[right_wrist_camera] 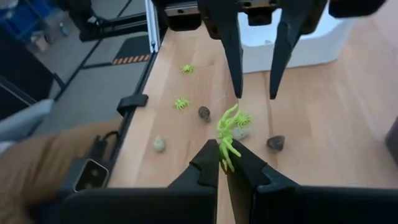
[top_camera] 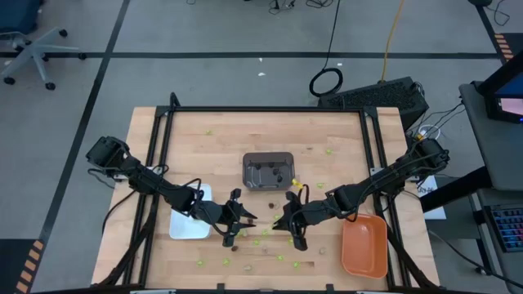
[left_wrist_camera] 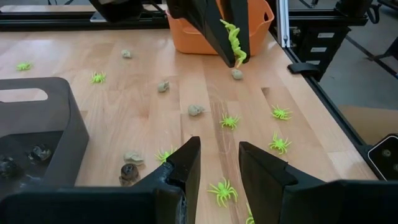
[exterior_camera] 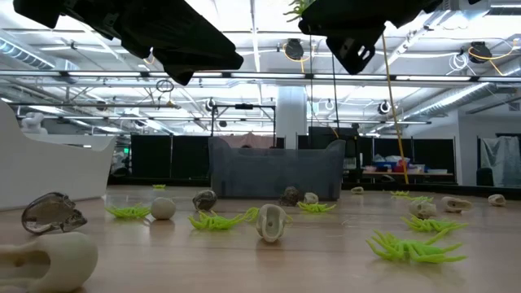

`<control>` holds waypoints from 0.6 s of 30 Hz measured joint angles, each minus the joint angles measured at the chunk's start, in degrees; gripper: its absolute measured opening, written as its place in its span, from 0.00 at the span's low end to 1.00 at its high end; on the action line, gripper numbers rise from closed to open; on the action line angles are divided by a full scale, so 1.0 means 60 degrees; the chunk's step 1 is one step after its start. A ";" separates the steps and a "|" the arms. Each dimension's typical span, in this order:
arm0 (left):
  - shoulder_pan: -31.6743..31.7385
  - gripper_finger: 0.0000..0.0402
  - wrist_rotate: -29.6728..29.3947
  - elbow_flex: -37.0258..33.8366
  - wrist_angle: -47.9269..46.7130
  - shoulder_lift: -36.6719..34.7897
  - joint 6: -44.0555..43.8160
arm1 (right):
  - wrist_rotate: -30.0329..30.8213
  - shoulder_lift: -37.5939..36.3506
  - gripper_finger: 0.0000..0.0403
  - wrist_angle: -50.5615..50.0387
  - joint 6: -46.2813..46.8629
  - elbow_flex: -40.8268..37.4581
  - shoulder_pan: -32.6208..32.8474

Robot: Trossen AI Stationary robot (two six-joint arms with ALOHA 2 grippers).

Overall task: Sort Halloween decoration
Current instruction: Put the green spider toy into the orange bin

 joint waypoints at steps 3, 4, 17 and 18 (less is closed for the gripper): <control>0.0000 0.28 0.0000 0.0000 -0.0004 0.0000 -0.0004 | -0.0023 0.0000 0.00 -0.0004 0.0469 0.0000 0.0000; 0.0000 0.28 0.0000 0.0000 -0.0004 0.0000 -0.0005 | -0.0023 0.0000 0.00 -0.0004 0.0610 0.0000 0.0000; 0.0000 0.28 0.0000 0.0000 -0.0007 0.0000 -0.0004 | -0.0603 -0.0092 0.01 -0.1611 0.0811 0.0000 0.0004; 0.0000 0.28 0.0000 0.0000 -0.0007 0.0000 -0.0004 | -0.0772 -0.0170 0.01 -0.1911 0.0932 0.0000 0.0004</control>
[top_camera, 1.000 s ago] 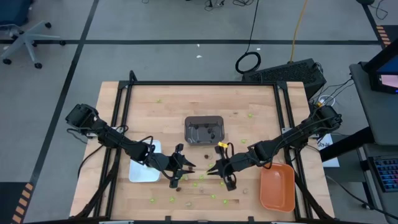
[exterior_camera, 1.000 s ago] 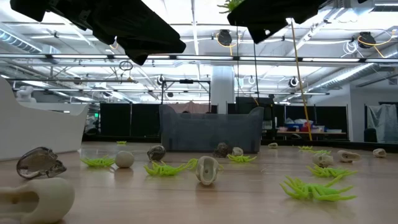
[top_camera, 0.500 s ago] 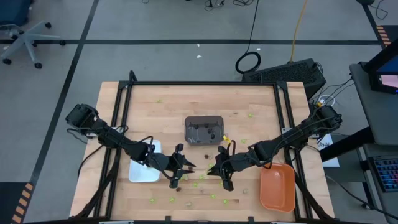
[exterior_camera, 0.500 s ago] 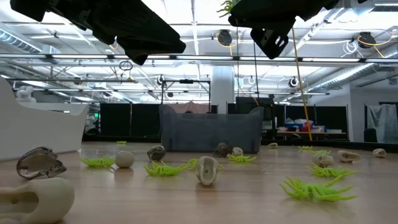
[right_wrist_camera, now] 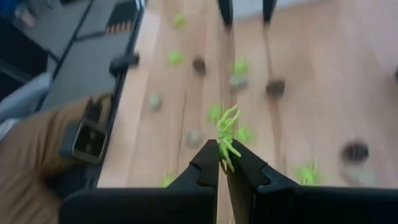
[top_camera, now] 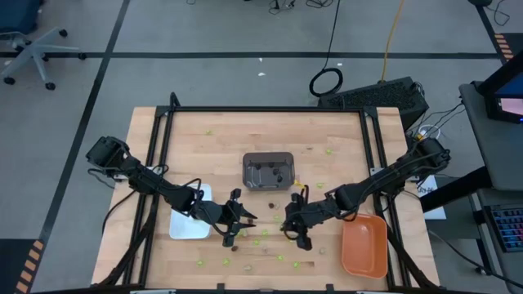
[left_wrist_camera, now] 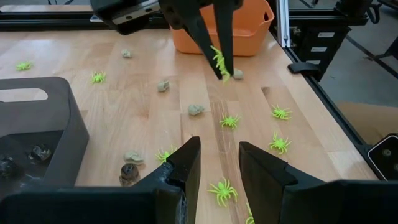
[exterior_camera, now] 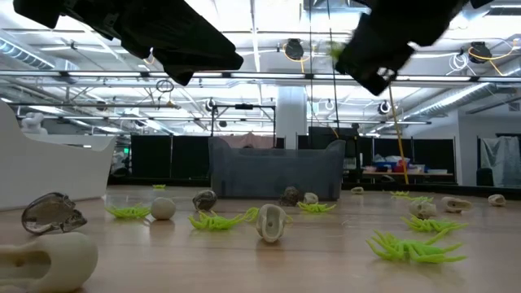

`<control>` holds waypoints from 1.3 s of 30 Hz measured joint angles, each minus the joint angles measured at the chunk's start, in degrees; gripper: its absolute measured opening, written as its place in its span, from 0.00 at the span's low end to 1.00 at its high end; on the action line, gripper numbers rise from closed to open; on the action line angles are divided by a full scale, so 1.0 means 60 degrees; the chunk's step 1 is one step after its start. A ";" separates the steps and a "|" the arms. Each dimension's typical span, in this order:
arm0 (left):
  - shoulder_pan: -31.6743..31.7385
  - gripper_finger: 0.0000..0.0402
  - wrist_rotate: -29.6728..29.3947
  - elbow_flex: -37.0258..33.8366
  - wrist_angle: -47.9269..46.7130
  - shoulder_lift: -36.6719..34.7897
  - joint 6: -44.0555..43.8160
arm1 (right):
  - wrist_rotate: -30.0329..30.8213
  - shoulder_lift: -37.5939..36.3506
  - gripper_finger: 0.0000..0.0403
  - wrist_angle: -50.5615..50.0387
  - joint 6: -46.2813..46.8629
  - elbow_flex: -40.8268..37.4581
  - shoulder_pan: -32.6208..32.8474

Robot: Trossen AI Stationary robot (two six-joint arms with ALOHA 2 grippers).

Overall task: Sort Halloween decoration
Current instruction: Put the green spider toy into the orange bin

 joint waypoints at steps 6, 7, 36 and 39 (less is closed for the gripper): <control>0.0000 0.28 0.0000 -0.0004 0.0004 0.0000 0.0000 | 0.0003 -0.0920 0.01 -0.2557 0.0836 0.0004 0.0418; 0.0000 0.28 0.0000 -0.0004 0.0011 0.0000 0.0000 | 0.0010 -0.1136 0.01 -0.2941 0.1039 0.0000 0.0534; 0.0000 0.28 0.0004 -0.0004 0.0033 0.0066 -0.0073 | 0.0025 -0.2873 0.01 -0.9194 0.8605 0.0004 0.5375; 0.0000 0.28 0.0004 -0.0004 0.0030 0.0066 -0.0131 | 0.0016 -0.2409 0.02 -0.9192 0.9024 0.0004 0.5620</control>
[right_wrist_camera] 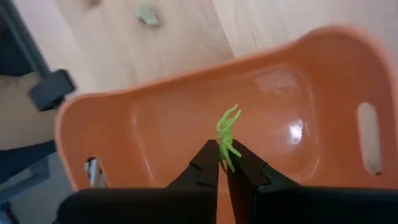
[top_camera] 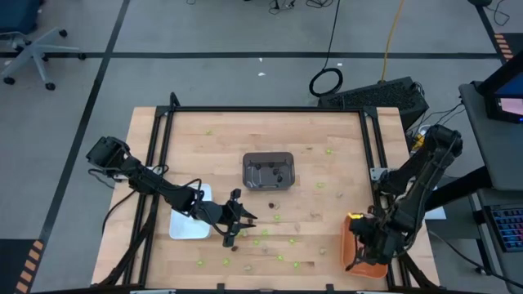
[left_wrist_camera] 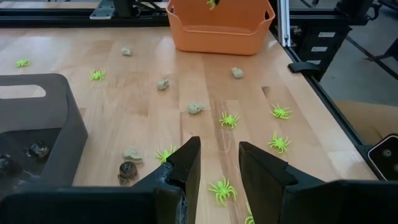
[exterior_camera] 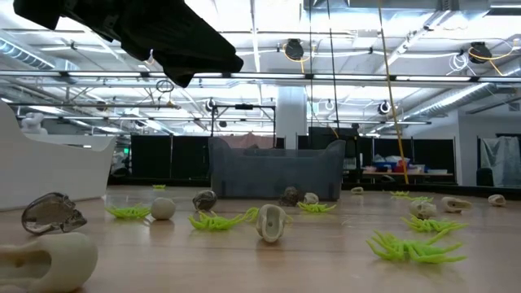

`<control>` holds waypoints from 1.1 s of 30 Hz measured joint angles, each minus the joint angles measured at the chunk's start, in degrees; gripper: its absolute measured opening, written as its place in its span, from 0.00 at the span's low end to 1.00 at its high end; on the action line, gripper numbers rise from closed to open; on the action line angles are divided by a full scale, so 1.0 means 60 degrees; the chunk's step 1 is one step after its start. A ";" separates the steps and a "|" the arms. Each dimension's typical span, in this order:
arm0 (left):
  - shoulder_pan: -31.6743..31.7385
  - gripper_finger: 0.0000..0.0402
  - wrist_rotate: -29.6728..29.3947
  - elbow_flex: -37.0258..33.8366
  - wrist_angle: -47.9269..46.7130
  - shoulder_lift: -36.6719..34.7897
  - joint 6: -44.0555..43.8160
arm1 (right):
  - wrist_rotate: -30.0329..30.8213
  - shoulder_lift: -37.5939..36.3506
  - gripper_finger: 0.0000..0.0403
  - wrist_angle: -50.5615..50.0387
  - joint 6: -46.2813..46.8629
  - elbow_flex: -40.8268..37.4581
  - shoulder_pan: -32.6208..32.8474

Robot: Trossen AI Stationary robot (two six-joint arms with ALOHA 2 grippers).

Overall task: Sort Halloween decoration
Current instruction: Put the green spider toy into the orange bin, then put the black skull toy into the black bin

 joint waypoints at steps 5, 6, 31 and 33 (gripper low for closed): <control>0.0000 0.28 0.0000 0.0000 -0.0012 0.0000 -0.0328 | -0.0031 0.0726 0.10 -0.0053 0.0058 0.0000 0.0136; 0.0000 0.28 0.0000 0.0000 -0.0019 0.0000 -0.0421 | -0.0045 0.0838 0.12 -0.0133 0.0061 0.0000 0.0132; -0.1252 0.28 -0.1060 0.0131 -0.0249 0.0007 -0.0181 | 0.6925 0.0567 0.23 0.1491 -0.4575 0.1206 0.0091; -0.1386 0.28 -0.1196 0.0131 -0.0373 0.0007 -0.0181 | 0.7445 0.0724 0.23 0.2216 -0.5770 0.1206 0.0033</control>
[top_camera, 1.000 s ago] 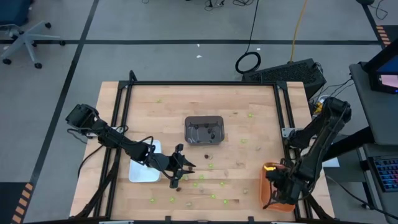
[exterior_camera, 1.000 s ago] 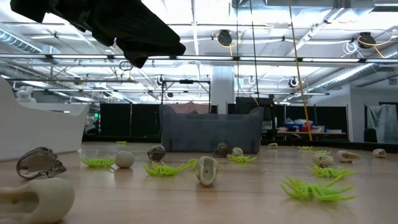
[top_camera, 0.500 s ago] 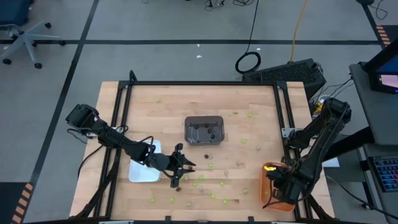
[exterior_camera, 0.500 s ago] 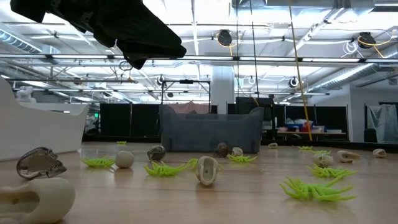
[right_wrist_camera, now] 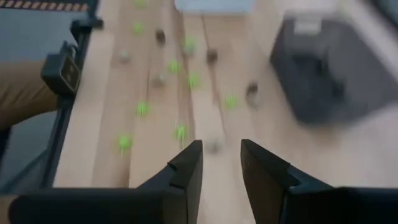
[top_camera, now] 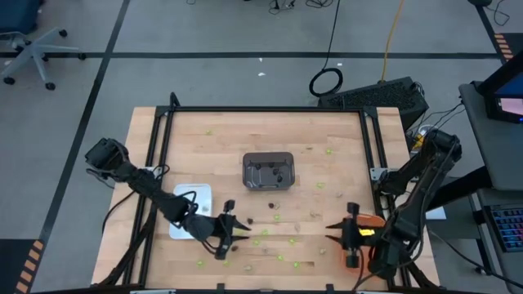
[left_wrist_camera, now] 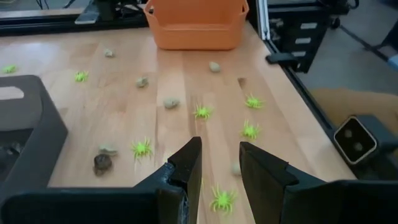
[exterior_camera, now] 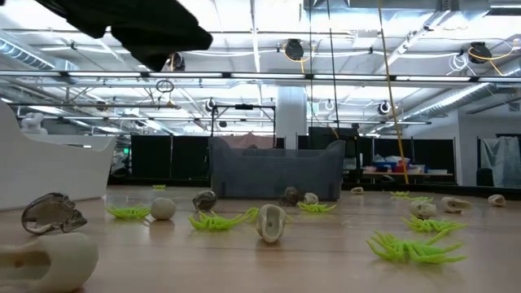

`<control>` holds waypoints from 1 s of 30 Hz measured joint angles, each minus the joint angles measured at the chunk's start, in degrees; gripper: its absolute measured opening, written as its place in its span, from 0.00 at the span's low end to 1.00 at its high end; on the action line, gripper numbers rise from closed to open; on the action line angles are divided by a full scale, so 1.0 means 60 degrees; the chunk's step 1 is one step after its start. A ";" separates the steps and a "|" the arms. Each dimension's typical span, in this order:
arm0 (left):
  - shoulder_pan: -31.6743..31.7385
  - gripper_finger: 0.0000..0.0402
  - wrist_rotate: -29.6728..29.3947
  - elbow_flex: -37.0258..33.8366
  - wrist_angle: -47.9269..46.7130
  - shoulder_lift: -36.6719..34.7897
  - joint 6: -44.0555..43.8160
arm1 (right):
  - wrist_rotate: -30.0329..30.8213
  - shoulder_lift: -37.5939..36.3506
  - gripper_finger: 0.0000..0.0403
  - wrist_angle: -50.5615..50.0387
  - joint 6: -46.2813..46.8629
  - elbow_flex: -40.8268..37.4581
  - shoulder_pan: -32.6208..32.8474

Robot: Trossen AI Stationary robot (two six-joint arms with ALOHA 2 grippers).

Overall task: Sort Halloween decoration
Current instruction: Put the black skull toy into the black bin

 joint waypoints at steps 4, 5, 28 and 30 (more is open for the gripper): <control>-0.0073 0.28 -0.0046 0.0452 -0.0926 0.0015 -0.0395 | 0.0113 0.0305 0.23 0.1307 -0.1909 0.0000 -0.0261; -0.0071 0.28 -0.0053 0.0753 -0.1284 0.0015 -0.0482 | 0.0115 0.0391 0.23 0.1609 -0.2242 0.0000 -0.0380; 0.0043 0.28 -0.0331 0.2659 -0.4302 0.1619 -0.1214 | -0.0214 0.2826 0.23 0.4056 -0.5408 0.0000 -0.2468; 0.0142 0.28 -0.0372 0.2656 -0.4303 0.1708 -0.1489 | -0.0534 0.3013 0.23 0.4421 -0.5739 0.0000 -0.2604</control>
